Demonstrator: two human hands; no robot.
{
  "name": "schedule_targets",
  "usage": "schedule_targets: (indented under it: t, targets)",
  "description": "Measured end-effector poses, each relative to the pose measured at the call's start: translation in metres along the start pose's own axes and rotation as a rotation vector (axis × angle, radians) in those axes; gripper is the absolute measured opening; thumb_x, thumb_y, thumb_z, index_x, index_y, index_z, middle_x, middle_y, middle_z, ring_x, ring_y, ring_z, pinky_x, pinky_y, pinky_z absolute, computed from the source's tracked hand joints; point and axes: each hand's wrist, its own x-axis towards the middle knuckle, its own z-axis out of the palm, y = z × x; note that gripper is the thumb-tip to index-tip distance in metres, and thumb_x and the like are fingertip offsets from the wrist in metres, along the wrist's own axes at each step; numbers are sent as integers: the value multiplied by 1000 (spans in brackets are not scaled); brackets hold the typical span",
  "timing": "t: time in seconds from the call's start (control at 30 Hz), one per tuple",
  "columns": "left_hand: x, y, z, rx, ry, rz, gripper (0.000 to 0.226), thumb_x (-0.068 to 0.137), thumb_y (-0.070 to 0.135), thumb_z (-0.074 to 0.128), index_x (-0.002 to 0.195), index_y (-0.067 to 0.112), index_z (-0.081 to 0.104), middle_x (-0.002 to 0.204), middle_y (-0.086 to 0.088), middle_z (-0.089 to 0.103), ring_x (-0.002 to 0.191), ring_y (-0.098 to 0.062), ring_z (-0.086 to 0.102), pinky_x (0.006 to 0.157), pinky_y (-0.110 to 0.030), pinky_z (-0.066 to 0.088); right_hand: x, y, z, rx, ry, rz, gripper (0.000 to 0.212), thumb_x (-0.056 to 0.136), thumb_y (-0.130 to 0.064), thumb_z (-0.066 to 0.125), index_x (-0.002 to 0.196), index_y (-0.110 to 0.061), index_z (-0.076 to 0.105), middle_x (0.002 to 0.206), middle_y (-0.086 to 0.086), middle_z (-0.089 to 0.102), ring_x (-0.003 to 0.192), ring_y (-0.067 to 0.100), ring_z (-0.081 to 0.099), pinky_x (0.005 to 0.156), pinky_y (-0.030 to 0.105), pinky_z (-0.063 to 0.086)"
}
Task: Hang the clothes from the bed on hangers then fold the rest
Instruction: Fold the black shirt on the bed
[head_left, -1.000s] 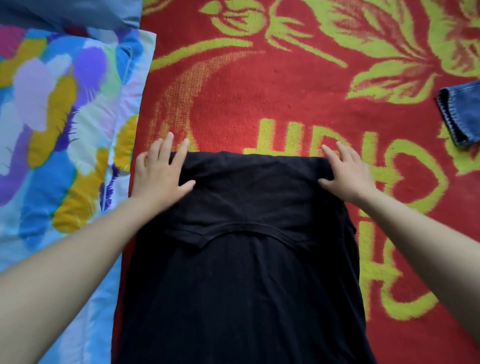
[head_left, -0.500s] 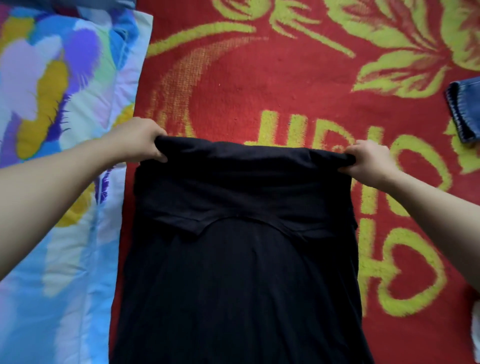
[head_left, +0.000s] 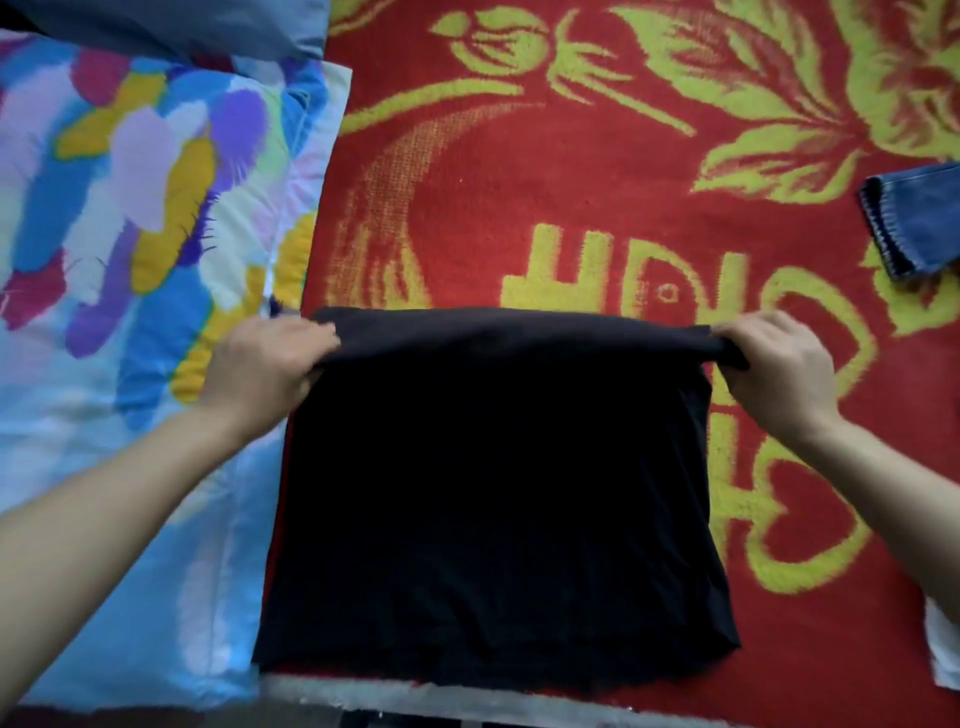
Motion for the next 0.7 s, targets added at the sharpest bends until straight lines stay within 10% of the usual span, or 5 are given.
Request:
schedule_targets:
  t: [0.23,0.3,0.5,0.6,0.7]
  targets:
    - [-131,57,37,106,-191,161,30,73,0,48,84,0,75,96,-16,72,84,-32,71,67,-38,55,-129,-17,25,-229,-246,-449,17,78,-7,57,69,-2,71,94,21,70,84,38,69,63,40,55]
    - [-142,76,43,152,-327,85,33,55,-1,66,87,2,76,103,-21,69,91,-37,68,71,-48,54,-144,-30,34,-265,-431,-413,27,61,-28,81,73,-6,73,102,22,69,92,37,68,69,42,56]
    - [-105,116,57,102,-298,-125,56,80,30,42,133,13,50,140,-22,45,129,-36,41,97,-52,40,-123,-86,54,-146,-442,-65,53,85,-49,49,113,-8,68,127,25,56,115,40,56,84,46,51]
    - [-82,109,69,144,-573,-268,71,90,55,43,149,20,23,154,-22,16,142,-37,18,108,-55,25,-109,-94,67,-142,-565,53,66,84,-47,62,139,-14,45,146,27,33,135,43,33,99,50,39]
    - [-89,77,81,242,-861,-429,78,89,68,17,147,30,-17,156,-10,-19,144,-29,-16,114,-52,3,-109,-64,73,-246,-806,157,72,94,-59,30,150,-27,-2,157,16,-7,145,31,-3,113,45,16]
